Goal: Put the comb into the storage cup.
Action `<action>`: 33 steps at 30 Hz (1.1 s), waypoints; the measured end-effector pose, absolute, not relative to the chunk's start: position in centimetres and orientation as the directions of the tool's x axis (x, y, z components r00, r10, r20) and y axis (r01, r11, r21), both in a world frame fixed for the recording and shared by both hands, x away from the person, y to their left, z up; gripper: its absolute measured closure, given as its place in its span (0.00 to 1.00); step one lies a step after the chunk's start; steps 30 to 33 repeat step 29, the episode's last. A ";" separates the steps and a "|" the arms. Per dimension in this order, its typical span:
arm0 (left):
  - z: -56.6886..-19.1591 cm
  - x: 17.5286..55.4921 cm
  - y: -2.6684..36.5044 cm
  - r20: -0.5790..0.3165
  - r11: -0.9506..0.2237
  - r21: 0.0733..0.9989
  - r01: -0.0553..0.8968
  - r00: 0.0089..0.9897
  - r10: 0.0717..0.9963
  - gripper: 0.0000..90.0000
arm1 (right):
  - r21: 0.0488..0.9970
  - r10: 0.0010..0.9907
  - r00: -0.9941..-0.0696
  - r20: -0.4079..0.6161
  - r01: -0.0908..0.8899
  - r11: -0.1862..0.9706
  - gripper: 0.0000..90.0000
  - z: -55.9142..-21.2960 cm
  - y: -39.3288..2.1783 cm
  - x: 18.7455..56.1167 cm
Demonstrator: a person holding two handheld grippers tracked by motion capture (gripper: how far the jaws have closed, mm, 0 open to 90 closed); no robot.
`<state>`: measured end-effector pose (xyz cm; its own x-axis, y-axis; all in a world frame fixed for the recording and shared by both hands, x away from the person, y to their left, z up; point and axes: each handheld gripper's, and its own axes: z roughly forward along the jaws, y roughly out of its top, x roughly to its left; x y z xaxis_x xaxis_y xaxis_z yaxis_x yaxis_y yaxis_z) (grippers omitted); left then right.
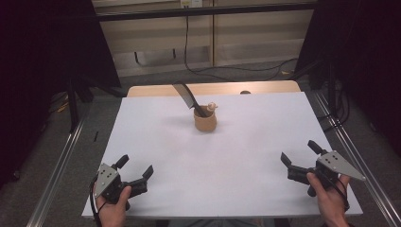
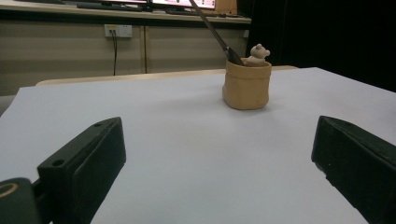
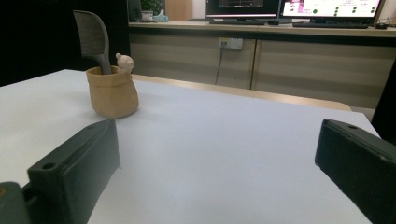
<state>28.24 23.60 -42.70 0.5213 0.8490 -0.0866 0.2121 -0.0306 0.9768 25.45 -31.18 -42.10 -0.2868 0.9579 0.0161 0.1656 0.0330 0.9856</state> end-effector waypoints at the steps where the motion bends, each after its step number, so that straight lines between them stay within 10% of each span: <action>1: -42.7 28.2 23.6 -0.088 -0.031 0.976 0.214 0.526 0.846 0.03 | 0.986 0.959 -0.282 0.018 0.164 0.029 0.00 -42.1 -31.3 25.3; 33: -43.0 28.6 23.8 -0.076 -0.045 0.975 0.217 0.517 0.853 0.03 | 0.985 0.956 -0.292 0.001 0.167 0.050 0.00 -44.1 -32.6 24.4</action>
